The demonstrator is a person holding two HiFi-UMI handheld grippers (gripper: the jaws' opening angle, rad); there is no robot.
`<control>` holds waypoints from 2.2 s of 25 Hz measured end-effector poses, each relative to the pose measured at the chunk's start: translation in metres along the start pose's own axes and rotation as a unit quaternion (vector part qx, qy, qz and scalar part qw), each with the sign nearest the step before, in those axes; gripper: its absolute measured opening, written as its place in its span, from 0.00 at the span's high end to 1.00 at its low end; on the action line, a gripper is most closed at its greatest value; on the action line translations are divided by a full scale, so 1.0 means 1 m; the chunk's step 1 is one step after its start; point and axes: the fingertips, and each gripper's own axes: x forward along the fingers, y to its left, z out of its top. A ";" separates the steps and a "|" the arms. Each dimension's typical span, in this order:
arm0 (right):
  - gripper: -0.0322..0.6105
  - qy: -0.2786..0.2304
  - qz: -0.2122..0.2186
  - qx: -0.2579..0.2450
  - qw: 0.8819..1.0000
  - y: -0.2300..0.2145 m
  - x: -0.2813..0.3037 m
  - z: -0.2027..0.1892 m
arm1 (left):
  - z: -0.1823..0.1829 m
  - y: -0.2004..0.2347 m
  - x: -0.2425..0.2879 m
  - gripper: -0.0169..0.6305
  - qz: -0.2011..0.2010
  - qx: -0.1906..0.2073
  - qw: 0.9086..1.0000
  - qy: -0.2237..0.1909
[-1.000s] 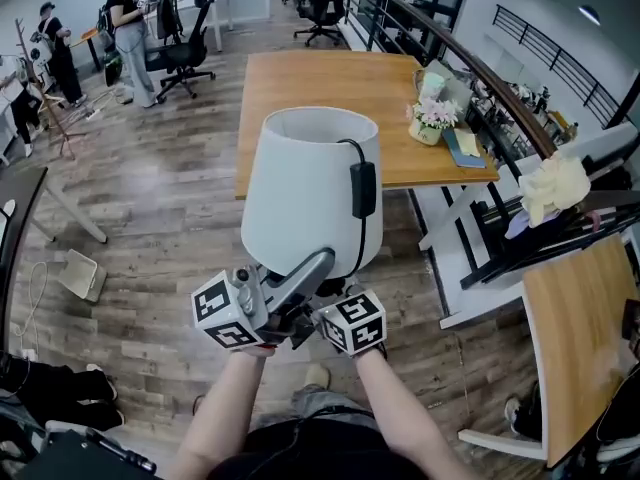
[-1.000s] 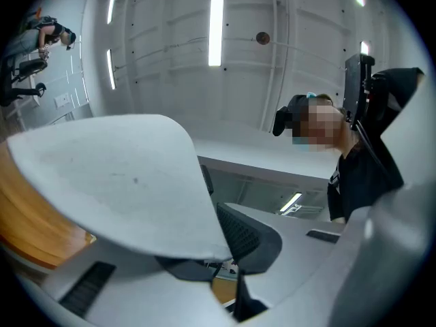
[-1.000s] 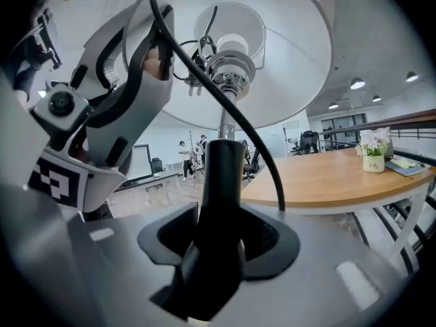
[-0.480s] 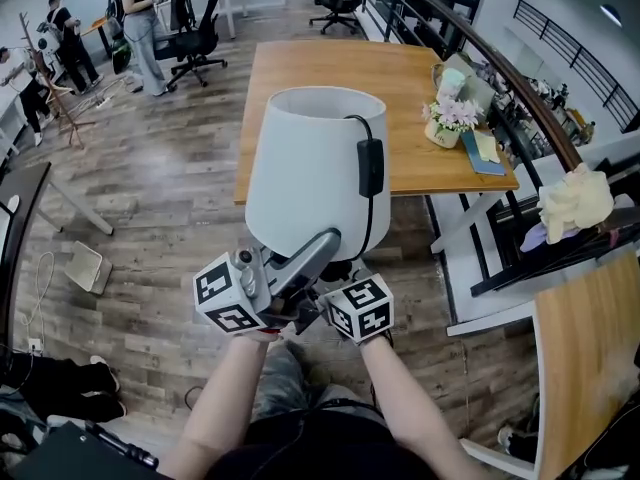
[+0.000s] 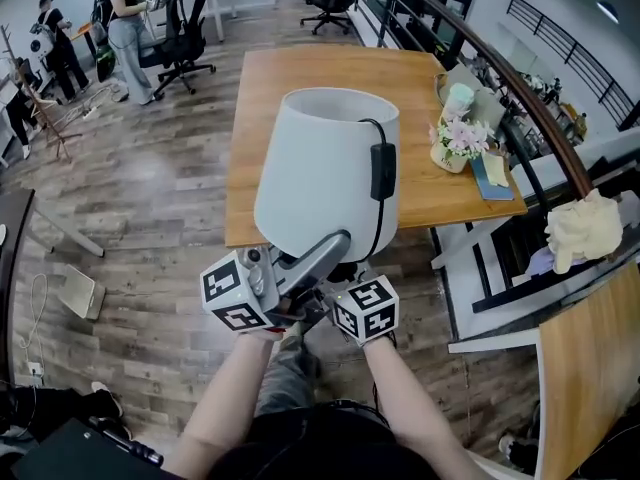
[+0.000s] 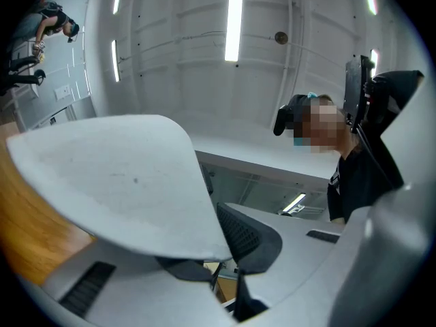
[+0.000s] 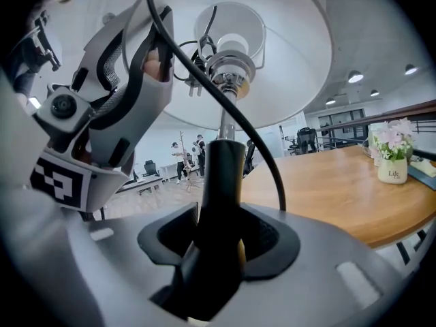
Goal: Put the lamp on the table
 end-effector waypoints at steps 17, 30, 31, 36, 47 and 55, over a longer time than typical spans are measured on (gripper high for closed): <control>0.65 0.003 -0.047 0.024 0.999 -0.100 0.136 0.041 | 0.046 0.173 0.013 0.94 -0.029 -0.050 0.998 0.019; 0.65 0.021 -0.059 0.024 0.998 -0.131 0.184 0.033 | 0.051 0.236 0.000 0.95 -0.026 -0.080 0.996 0.011; 0.65 0.022 -0.059 0.024 0.998 -0.134 0.187 0.033 | 0.051 0.242 -0.001 0.95 -0.024 -0.081 0.996 0.009; 0.65 0.028 -0.054 0.024 0.998 -0.153 0.206 0.035 | 0.053 0.271 0.003 0.95 -0.017 -0.086 0.996 0.005; 0.65 0.042 -0.042 0.026 0.998 -0.207 0.251 0.044 | 0.053 0.345 0.021 0.95 0.003 -0.094 0.996 0.003; 0.65 0.046 -0.029 0.013 0.998 -0.239 0.273 0.049 | 0.051 0.383 0.033 0.95 0.014 -0.090 0.996 -0.005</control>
